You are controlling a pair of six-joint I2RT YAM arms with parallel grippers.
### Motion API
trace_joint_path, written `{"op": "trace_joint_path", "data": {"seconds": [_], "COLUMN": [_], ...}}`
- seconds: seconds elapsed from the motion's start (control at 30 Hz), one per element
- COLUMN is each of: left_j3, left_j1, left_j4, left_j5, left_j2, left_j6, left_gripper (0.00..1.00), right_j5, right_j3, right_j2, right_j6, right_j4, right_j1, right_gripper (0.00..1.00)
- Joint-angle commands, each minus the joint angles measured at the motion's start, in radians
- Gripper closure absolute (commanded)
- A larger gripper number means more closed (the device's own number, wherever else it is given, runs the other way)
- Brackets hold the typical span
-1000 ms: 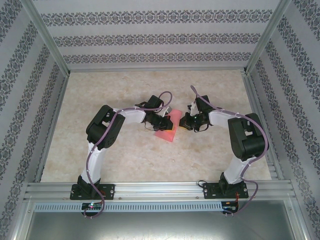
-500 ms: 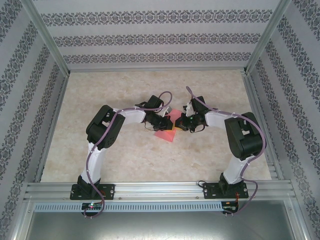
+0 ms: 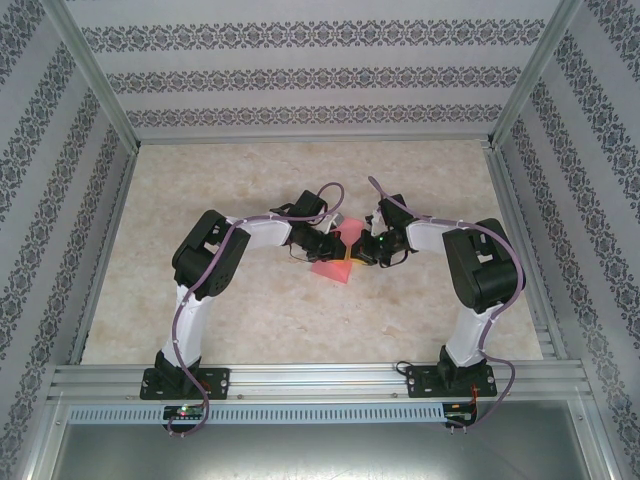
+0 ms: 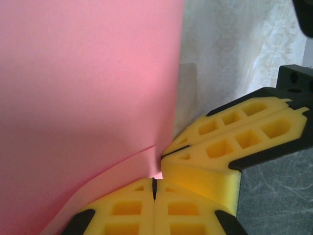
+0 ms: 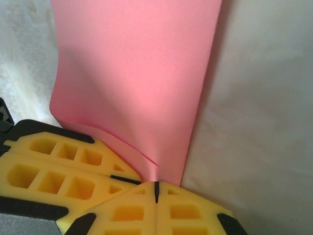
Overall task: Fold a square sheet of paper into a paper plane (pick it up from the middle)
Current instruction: Fold the triangle a second time at the center of the table.
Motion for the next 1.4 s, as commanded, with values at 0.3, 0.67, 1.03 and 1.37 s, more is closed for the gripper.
{"op": "trace_joint_path", "data": {"seconds": [0.3, 0.67, 1.03, 1.37], "left_j3": [0.002, 0.078, 0.117, 0.116], "left_j1": [0.005, 0.035, 0.06, 0.073], "left_j4": [-0.103, -0.198, -0.223, -0.267], "left_j5": [-0.035, -0.093, -0.076, -0.121], "left_j2": [-0.111, -0.039, 0.017, 0.056], "left_j6": [0.075, 0.16, 0.185, 0.219], "left_gripper": [0.94, 0.94, 0.94, 0.95], "right_j5": [0.096, 0.097, 0.106, 0.115], "right_j3": [0.033, 0.039, 0.046, 0.067], "right_j2": [0.039, 0.042, 0.041, 0.029], "right_j6": [-0.067, -0.081, -0.094, -0.106], "right_j4": [-0.085, -0.095, -0.109, -0.12], "right_j1": [0.012, 0.014, 0.012, 0.013], "right_gripper": [0.96, 0.97, 0.97, 0.97]}}
